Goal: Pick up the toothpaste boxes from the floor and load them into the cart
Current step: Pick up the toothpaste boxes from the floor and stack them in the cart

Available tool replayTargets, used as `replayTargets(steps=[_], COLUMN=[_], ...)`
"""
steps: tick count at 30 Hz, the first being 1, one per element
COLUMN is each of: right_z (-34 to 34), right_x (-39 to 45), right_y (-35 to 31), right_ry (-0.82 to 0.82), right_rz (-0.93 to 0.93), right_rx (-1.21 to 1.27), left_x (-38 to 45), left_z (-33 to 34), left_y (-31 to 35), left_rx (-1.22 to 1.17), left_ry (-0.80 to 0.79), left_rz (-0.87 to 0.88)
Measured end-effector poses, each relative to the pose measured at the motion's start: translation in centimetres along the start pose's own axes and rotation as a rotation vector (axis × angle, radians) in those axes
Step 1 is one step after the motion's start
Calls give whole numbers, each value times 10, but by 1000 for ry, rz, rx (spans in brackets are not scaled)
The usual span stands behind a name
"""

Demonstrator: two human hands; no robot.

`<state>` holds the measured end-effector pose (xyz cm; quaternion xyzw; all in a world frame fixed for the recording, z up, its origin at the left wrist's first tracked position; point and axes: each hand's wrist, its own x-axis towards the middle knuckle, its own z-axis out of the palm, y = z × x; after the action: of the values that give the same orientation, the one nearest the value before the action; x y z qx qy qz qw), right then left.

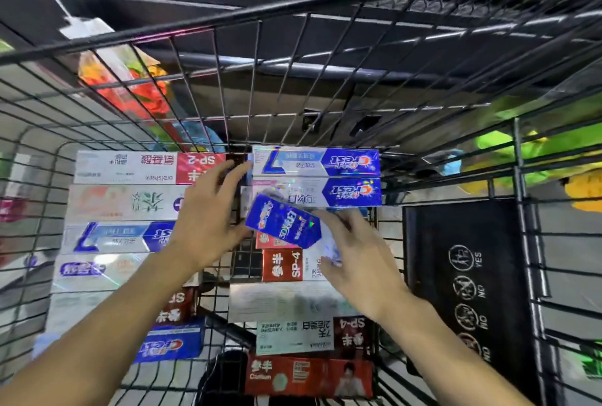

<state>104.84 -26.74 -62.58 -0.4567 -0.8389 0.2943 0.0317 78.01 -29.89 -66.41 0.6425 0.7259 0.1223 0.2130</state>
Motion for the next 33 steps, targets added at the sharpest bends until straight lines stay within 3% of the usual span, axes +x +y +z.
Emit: replayTargets(steps=[3,8,13,25,30,33], right_z=[11,26,32,4,-21,-35], right_x=[15,24,21,11,15,39], right_y=[4,13,16,21,3,-41], right_ry=[55,86,264,61,109,152], right_rz=[-140,-154,-58,126,102,5], right_rx=[-221,-406,-387,-245,-206,-235], left_x=[-15,-38,-45,-39,-49,-52], left_z=[-16,-22,-11,-3,-27,-63], left_y=[-16,-15,0,20,11,10], left_rx=[44,-49,-100,72,176,194], left_ry=[6,45,52,-56,-109,-23], left_rz=[19,-31,-1,114,76,62])
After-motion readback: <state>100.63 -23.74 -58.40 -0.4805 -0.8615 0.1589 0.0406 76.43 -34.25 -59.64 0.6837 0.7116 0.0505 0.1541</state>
